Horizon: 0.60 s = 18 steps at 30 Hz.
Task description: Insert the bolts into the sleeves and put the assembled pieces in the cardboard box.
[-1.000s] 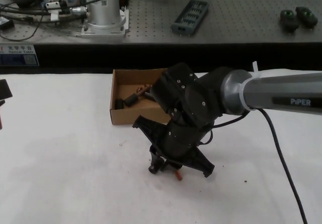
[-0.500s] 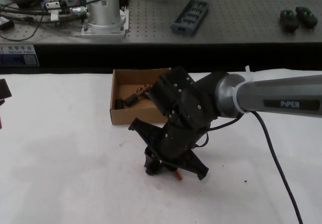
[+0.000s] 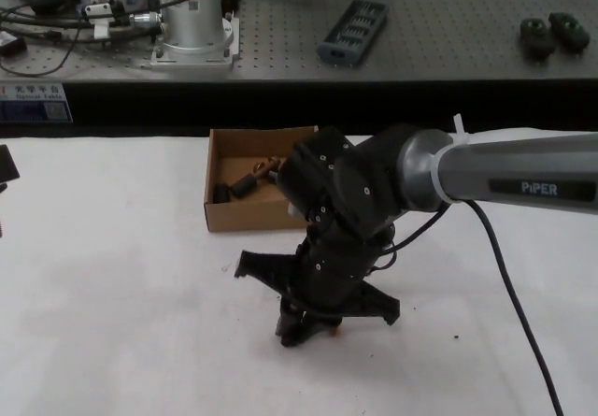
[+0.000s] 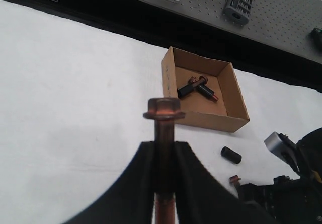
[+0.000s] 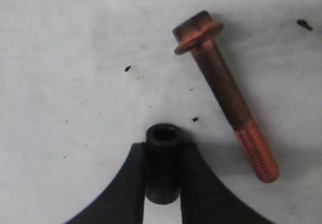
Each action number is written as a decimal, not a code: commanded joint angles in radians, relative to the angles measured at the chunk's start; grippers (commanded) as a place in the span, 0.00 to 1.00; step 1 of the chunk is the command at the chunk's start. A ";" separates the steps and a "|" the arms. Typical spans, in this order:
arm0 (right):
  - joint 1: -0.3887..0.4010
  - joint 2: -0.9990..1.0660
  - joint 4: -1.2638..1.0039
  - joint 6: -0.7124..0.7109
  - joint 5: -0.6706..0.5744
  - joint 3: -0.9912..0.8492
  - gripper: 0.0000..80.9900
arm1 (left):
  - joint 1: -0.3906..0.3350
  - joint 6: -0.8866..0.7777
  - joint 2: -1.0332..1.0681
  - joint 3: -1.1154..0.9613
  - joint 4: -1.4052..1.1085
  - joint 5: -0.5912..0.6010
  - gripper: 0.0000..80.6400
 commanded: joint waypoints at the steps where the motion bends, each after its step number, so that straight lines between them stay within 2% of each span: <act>1: 0.002 0.007 0.102 -0.193 0.057 0.018 0.02 | 0.003 0.011 -0.004 -0.007 -0.022 0.001 0.01; 3: 0.002 -0.012 0.095 -0.340 0.077 0.018 0.02 | 0.003 0.011 0.016 -0.007 -0.031 0.014 0.01; 5: 0.002 -0.047 0.097 -0.478 0.151 0.018 0.02 | 0.003 0.022 0.061 -0.006 -0.077 0.092 0.01; 7: -0.002 -0.087 0.089 -0.599 0.222 0.018 0.02 | 0.003 0.018 0.114 -0.006 -0.152 0.167 0.01; 9: -0.010 -0.133 0.034 -0.683 0.250 0.035 0.02 | 0.003 0.002 0.157 -0.006 -0.232 0.179 0.01; 13: -0.049 -0.276 -0.287 -0.763 0.145 0.173 0.02 | -0.006 -0.005 0.254 -0.006 -0.428 0.182 0.01; 16: -0.086 -0.381 -0.507 -0.760 0.059 0.326 0.02 | -0.048 0.007 0.334 0.003 -0.499 0.182 0.01; 18: -0.117 -0.446 -0.641 -0.737 -0.044 0.443 0.02 | -0.091 0.022 0.386 0.035 -0.597 0.182 0.01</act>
